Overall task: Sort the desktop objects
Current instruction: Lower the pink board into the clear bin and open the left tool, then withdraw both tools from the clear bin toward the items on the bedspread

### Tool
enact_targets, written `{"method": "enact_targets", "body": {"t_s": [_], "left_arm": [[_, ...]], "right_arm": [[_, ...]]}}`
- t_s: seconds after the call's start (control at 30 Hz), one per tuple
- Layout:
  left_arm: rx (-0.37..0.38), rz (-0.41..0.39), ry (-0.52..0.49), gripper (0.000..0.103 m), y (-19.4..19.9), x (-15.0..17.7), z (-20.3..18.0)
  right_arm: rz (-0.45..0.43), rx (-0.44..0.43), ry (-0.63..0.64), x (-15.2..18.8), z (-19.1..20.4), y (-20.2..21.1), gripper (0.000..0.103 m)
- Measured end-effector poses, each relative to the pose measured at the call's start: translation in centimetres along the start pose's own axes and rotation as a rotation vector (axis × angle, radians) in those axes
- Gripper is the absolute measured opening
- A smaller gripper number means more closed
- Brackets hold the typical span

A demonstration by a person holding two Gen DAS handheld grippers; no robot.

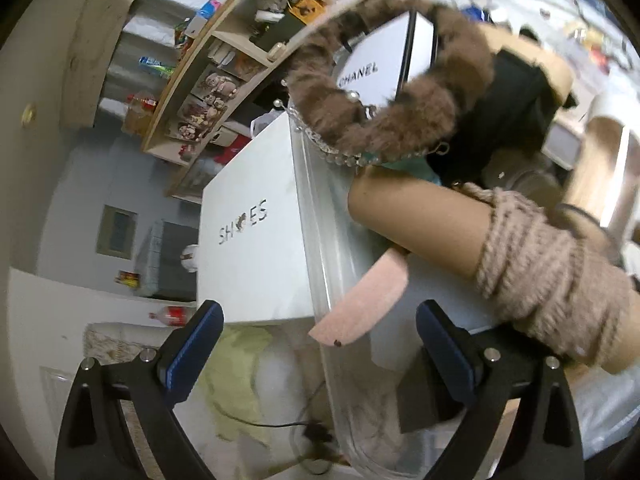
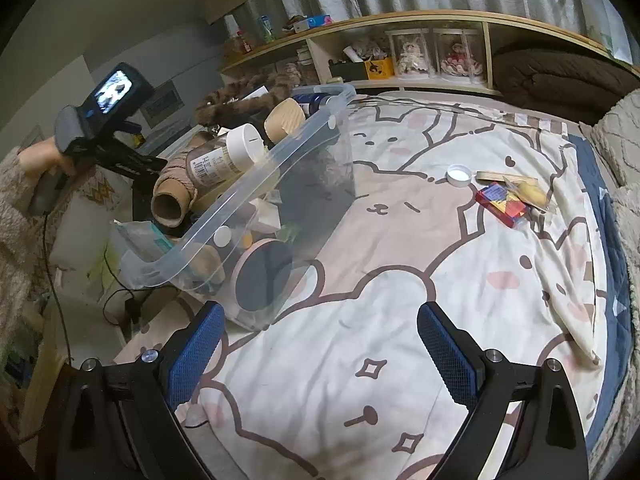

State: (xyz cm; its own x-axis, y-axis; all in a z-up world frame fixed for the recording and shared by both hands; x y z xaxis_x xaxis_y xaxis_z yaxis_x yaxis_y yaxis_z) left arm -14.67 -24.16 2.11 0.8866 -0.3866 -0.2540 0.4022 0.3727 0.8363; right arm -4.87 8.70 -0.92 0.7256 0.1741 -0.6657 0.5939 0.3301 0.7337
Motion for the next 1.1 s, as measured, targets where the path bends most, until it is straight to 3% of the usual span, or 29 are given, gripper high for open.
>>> {"method": "enact_targets", "body": {"t_s": [0.2, 0.47, 0.6, 0.8, 1.1], "left_arm": [[0.0, -0.061, 0.124, 0.098, 1.6, 1.5, 2.4], [-0.033, -0.024, 0.287, 0.098, 0.3, 4.5, 6.0], [-0.031, -0.002, 0.322, 0.098, -1.2, 5.0, 6.3], [0.001, -0.03, 0.344, 0.098, -2.6, 3.6, 5.6], [0.105, -0.092, 0.333, 0.098, -2.3, 0.8, 3.8]], "right_arm": [[0.0, 0.0, 0.001, 0.0, 0.1, 0.0, 0.097], [0.015, 0.0, 0.005, 0.4, 0.2, -0.4, 0.097], [0.022, 0.001, 0.009, 0.5, 0.2, -0.6, 0.097], [0.032, 0.007, 0.003, 0.5, -0.1, -1.0, 0.097], [0.051, 0.006, 0.001, 0.7, -0.4, -1.8, 0.097]]}}
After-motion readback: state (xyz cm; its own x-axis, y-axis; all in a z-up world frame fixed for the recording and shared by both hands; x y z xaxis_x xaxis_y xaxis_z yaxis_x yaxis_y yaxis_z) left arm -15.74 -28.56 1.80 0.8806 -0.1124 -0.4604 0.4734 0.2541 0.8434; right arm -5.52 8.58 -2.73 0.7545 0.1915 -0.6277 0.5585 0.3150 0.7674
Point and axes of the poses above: each gripper's, at about its wrist camera, not at the fingertips, and y roughly against the way its jaws point, z to its left, x to its underside, the point moved 1 cm from there along -y, roughly the way its jaws point, and after that the axes turned 11 degrees about x, right-handed, at the moved point
